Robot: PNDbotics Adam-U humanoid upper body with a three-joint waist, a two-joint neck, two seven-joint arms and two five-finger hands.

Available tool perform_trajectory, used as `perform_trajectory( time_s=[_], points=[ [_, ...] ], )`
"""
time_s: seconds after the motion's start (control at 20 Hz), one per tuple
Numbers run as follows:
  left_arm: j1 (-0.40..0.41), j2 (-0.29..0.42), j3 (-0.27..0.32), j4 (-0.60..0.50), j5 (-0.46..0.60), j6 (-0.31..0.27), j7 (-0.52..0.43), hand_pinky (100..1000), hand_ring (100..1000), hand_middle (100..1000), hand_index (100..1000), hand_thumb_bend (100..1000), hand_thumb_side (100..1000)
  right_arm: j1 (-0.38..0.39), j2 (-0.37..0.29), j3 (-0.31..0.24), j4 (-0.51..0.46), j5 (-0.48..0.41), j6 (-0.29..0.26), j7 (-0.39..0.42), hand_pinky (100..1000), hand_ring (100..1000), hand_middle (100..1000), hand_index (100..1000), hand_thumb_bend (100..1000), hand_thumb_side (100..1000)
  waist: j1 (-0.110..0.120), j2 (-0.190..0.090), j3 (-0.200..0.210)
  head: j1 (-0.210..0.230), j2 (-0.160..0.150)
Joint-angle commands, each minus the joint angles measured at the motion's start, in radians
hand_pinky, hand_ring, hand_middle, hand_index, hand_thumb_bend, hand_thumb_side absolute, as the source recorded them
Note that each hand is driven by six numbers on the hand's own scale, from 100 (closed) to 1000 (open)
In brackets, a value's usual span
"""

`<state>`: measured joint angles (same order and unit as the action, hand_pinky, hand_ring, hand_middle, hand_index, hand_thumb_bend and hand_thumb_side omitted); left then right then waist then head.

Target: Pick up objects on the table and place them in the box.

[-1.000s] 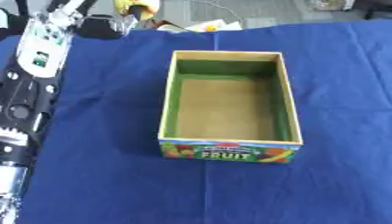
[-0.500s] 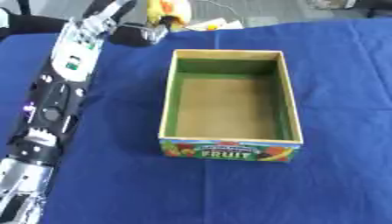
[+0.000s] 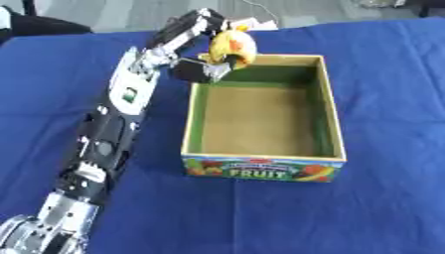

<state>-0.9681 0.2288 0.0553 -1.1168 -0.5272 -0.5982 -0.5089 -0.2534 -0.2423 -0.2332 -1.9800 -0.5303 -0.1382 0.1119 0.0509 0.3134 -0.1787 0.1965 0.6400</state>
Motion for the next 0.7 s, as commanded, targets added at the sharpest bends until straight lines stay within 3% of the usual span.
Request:
perform_trajectory(
  time_s=[0.05, 0.3, 0.35, 0.4, 0.7],
  points=[
    [-0.012, -0.004, 0.012, 0.003, -0.024, -0.309, -0.334, 399, 452, 393, 576, 100, 249, -0.011, -0.012, -0.004, -0.020, -0.009, -0.001, -0.002, 506, 745, 486, 831, 100, 1000, -0.006, -0.016, -0.004, 0.006, 0.003],
    [-0.013, -0.011, 0.006, 0.024, -0.074, -0.309, -0.365, 397, 457, 398, 583, 100, 245, -0.018, -0.009, -0.001, -0.020, -0.013, 0.005, -0.001, 506, 745, 485, 832, 100, 1000, -0.005, -0.013, -0.011, 0.011, -0.001],
    [-0.012, -0.012, 0.003, 0.026, -0.085, -0.309, -0.373, 396, 460, 401, 586, 100, 100, -0.019, -0.008, -0.001, -0.020, -0.013, 0.006, -0.001, 506, 745, 485, 832, 100, 1000, -0.005, -0.012, -0.012, 0.011, -0.001],
    [-0.010, -0.012, -0.004, 0.028, -0.097, -0.309, -0.383, 395, 461, 401, 586, 100, 244, -0.019, -0.008, -0.001, -0.020, -0.013, 0.008, -0.001, 506, 746, 485, 832, 100, 1000, -0.004, -0.012, -0.012, 0.011, 0.000],
    [-0.003, -0.019, -0.063, 0.041, -0.179, -0.309, -0.398, 410, 494, 436, 626, 100, 249, -0.021, -0.005, -0.001, -0.020, -0.009, 0.011, 0.002, 507, 746, 485, 833, 100, 1000, -0.002, -0.009, -0.017, 0.012, 0.004]
  ],
)
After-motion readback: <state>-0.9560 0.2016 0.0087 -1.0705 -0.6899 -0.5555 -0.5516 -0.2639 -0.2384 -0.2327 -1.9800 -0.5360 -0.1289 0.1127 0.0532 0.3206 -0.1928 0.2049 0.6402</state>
